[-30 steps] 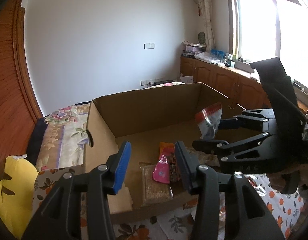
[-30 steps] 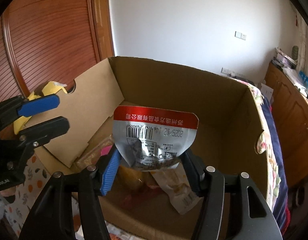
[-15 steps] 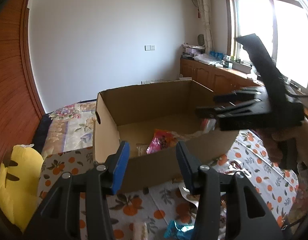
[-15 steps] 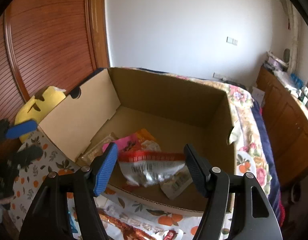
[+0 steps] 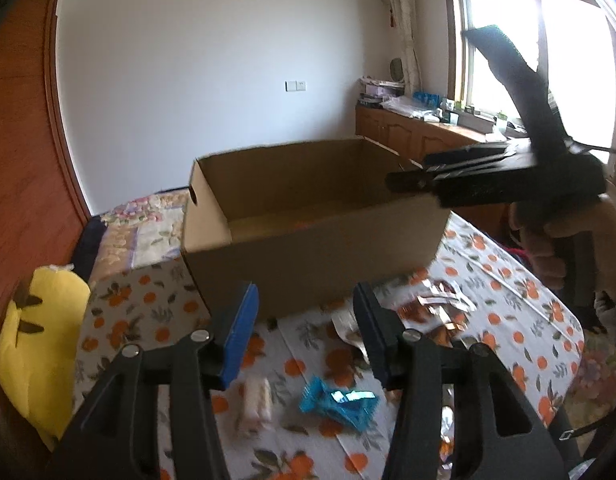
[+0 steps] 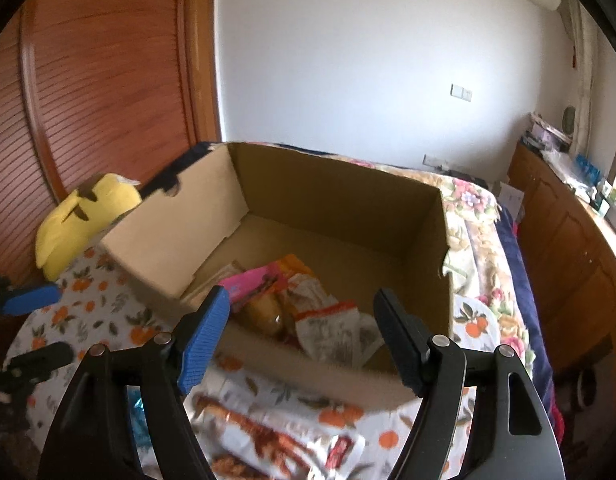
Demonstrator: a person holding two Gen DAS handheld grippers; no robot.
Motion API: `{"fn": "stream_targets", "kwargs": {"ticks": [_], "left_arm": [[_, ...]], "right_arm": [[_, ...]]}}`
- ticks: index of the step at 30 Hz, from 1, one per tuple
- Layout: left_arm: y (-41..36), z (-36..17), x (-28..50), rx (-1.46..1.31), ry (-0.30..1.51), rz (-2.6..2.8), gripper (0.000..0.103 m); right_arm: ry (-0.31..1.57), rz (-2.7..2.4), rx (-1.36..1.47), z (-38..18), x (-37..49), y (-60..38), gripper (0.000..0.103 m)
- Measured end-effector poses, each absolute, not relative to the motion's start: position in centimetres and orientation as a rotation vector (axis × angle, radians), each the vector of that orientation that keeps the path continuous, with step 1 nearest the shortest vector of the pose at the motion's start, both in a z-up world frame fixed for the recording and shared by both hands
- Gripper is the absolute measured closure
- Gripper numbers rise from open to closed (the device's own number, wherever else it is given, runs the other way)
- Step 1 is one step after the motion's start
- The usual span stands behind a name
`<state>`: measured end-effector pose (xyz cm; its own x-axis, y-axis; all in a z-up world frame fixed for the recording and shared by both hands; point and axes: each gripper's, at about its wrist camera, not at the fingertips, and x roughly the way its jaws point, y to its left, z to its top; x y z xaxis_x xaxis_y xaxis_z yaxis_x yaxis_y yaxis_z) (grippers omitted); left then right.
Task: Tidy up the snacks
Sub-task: 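Move both tools back from the box toward the snacks on the bedspread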
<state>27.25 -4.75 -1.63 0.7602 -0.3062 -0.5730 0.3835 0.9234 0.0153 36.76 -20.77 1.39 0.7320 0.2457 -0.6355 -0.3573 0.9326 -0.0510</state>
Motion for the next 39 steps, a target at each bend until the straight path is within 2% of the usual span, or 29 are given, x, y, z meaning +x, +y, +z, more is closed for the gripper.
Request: {"fn": "stream_targets", "kwargs": {"ticks": [8, 18, 26, 39], "left_arm": [[-6.6, -5.5, 23.6, 0.102, 0.706, -0.436, 0.047], [-8.4, -10.0, 21.3, 0.068, 0.82, -0.453, 0.046], [-8.8, -10.9, 20.9, 0.055, 0.834, -0.448, 0.046], [-7.9, -11.5, 21.4, 0.019, 0.842, -0.438, 0.046]], "right_arm": [[0.685, 0.407, -0.148, -0.9, 31.9, -21.8, 0.023], [0.804, 0.51, -0.184, -6.5, 33.1, -21.3, 0.022], [0.918, 0.517, -0.248, -10.2, 36.0, -20.6, 0.024], [1.03, 0.615, -0.132, -11.0, 37.1, -23.0, 0.022]]}}
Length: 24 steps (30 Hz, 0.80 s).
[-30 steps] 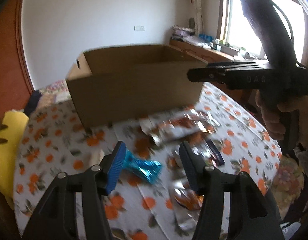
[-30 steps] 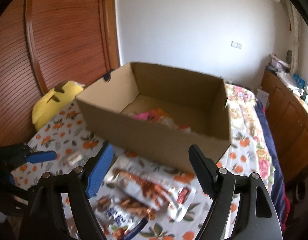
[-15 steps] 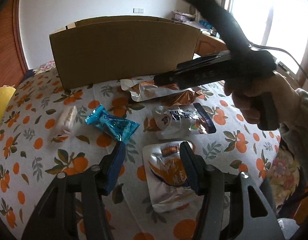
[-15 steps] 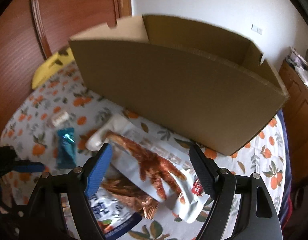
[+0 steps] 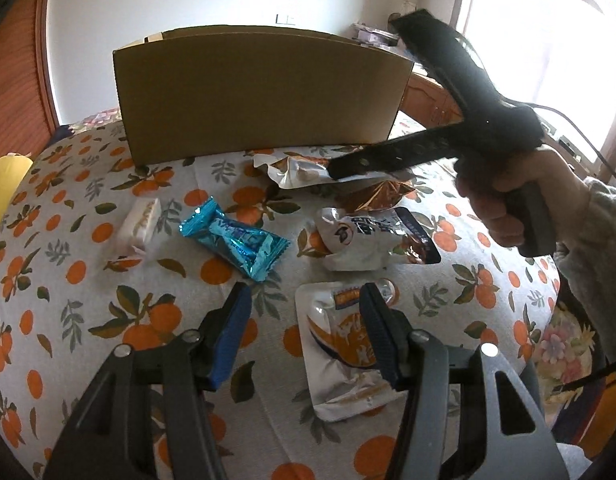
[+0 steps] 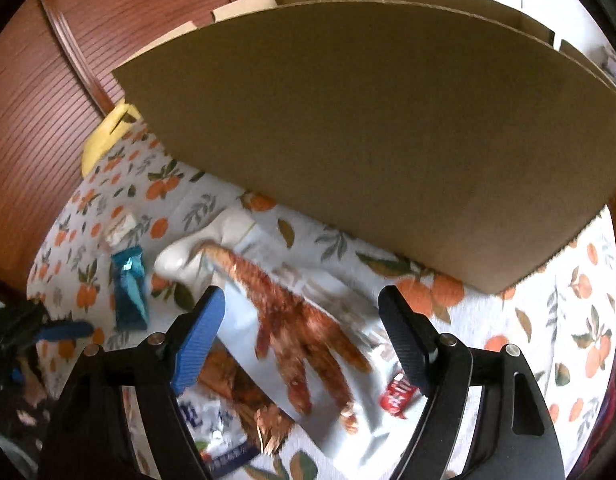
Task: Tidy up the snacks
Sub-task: 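Move both tools back from the box toward the snacks on the bedspread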
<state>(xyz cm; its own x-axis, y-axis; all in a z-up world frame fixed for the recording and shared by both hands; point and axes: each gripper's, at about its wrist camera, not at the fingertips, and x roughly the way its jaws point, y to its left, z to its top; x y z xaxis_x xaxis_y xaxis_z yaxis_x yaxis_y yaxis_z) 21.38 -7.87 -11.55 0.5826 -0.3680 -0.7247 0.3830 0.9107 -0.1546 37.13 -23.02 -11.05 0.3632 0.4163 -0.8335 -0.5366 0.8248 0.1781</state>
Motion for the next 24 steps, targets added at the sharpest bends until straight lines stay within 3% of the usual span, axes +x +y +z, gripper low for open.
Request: {"fn": "stream_targets", "kwargs": {"ticks": [24], "left_arm": [[-7.3, -11.5, 20.7, -0.002, 0.844, -0.434, 0.046]], "right_arm": [[0.979, 0.545, -0.377, -12.3, 36.3, -17.7, 0.021]]}}
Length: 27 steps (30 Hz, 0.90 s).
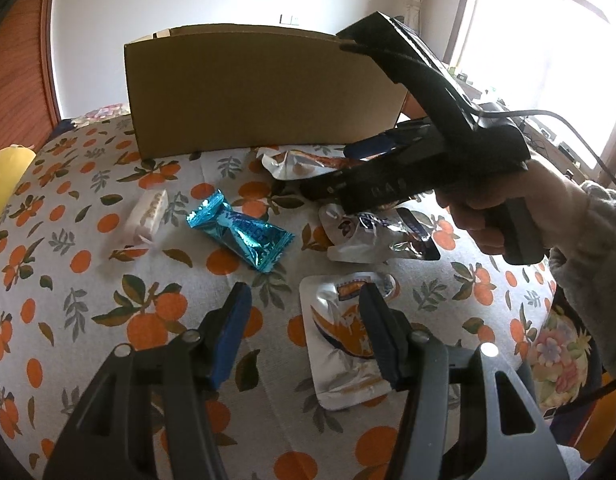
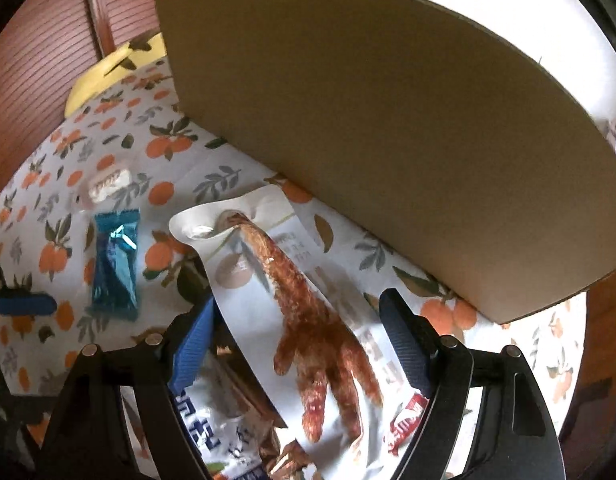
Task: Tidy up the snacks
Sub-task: 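Move both tools back from the box toward the snacks on the bedspread, then grasp the white duck-snack bag with the left tool while the right tool grasps the chicken-feet pouch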
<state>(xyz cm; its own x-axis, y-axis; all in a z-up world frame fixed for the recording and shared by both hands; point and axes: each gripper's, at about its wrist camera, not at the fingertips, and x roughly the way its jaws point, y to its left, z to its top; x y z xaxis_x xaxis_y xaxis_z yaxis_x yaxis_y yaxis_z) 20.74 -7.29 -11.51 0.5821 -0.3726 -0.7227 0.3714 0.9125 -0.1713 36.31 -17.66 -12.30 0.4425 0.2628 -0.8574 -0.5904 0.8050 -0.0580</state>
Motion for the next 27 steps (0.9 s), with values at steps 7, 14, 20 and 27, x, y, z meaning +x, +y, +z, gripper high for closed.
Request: {"fn": "stream_targets", "kwargs": {"ticks": [7, 14, 20, 27], "left_arm": [[-7.4, -11.8, 20.8, -0.004, 0.852, -0.44, 0.046], [-8.1, -11.7, 20.2, 0.003, 0.851, -0.46, 0.046], [-9.1, -12.0, 20.0, 0.005, 0.865, -0.466, 0.046], [-10.8, -12.4, 19.9, 0.05, 0.885, -0.468, 0.045]], "right_arm": [[1.0, 0.555, -0.342, -11.8, 36.1, -18.4, 0.055], [0.976, 0.514, -0.407, -11.4, 34.3, -18.8, 0.071], [0.892, 0.487, -0.403, -10.1, 32.6, -19.6, 0.077], [0.831, 0.468, -0.387, -8.0, 29.8, -21.1, 0.085]]}}
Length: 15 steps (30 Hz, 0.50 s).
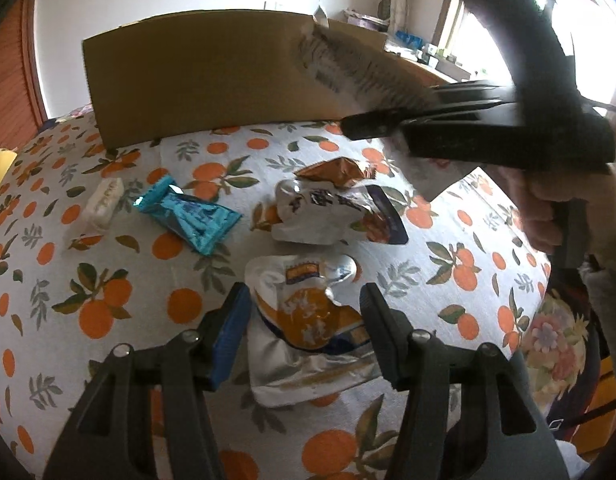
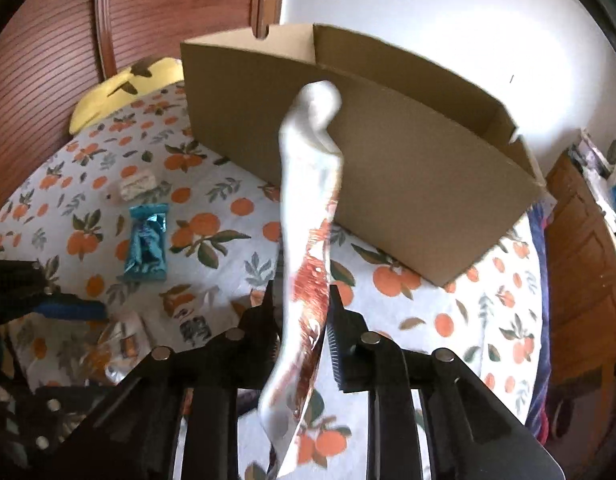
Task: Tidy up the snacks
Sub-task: 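Grasp the white duck-snack bag with the left tool while the right tool grasps the chicken-feet pouch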
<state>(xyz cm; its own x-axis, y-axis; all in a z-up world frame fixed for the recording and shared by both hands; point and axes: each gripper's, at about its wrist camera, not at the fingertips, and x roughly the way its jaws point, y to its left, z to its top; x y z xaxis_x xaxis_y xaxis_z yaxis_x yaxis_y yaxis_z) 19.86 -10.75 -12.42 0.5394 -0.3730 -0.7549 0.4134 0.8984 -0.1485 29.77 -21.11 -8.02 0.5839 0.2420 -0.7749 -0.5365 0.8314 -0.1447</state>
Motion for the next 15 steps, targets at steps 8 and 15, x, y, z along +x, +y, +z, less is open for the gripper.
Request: {"fn": "stream_targets", "kwargs": {"ticks": [8, 15], "left_arm": [[-11.8, -12.4, 19.8, 0.134, 0.888, -0.432, 0.043], [-12.8, -12.7, 19.7, 0.225, 0.893, -0.409, 0.036]], "right_arm": [[0.802, 0.452, -0.321, -7.5, 26.4, -23.5, 0.085], [0.786, 0.417, -0.211, -7.9, 24.0, -25.8, 0.085]]}}
